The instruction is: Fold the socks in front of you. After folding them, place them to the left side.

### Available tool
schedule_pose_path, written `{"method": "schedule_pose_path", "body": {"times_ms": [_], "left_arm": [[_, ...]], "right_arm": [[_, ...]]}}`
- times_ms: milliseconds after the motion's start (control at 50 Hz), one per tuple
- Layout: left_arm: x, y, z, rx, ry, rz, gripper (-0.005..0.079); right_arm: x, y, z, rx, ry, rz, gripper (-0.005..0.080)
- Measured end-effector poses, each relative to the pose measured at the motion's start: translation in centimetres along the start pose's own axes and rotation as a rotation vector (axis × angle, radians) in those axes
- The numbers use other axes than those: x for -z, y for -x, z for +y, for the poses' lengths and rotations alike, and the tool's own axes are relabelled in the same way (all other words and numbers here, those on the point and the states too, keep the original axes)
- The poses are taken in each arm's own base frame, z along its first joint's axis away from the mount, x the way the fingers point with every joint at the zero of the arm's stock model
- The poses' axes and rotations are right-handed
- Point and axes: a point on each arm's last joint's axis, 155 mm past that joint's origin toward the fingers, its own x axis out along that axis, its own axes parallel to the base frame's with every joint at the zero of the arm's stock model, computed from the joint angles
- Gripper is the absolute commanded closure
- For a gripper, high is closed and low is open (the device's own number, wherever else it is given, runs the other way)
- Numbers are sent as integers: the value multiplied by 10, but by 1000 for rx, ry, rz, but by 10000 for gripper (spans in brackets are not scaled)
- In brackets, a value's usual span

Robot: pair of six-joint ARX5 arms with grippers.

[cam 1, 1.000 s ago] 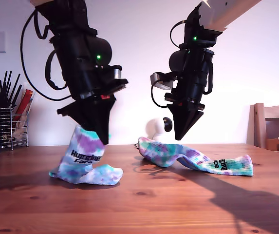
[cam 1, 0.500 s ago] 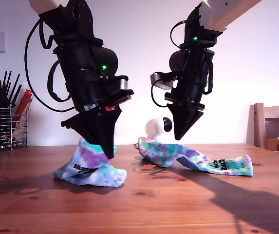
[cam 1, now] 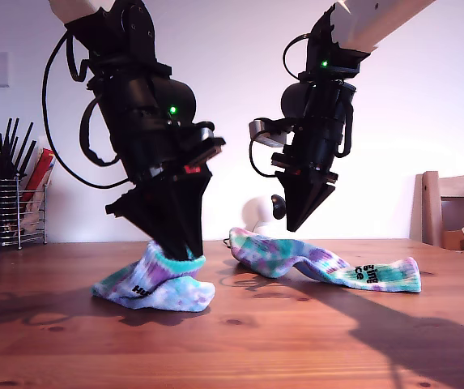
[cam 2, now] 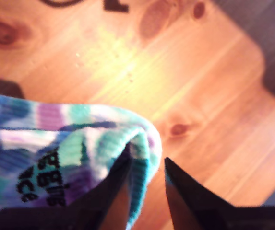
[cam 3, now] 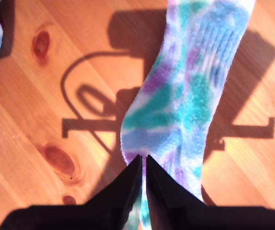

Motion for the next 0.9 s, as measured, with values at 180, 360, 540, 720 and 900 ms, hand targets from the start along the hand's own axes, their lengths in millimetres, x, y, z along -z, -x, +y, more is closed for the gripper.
{"method": "schedule_pose_path", "body": {"times_ms": [180, 360, 540, 720, 900], "left_arm": [[-26, 24, -16, 34, -30, -75, 565], [-36, 36, -8, -29, -46, -105, 762], [-27, 41, 22, -140, -31, -72, 762], [-22, 54, 61, -219, 34, -74, 762], [-23, 59, 94, -244, 84, -110, 762]], "right_arm": [[-1, 0, 0, 1, 1, -2, 764], [-2, 0, 3, -14, -2, -11, 764], [-7, 1, 12, -64, -12, -38, 764], [-13, 0, 31, -137, -17, -58, 764], [-33, -4, 73, -207, 49, -84, 764]]}}
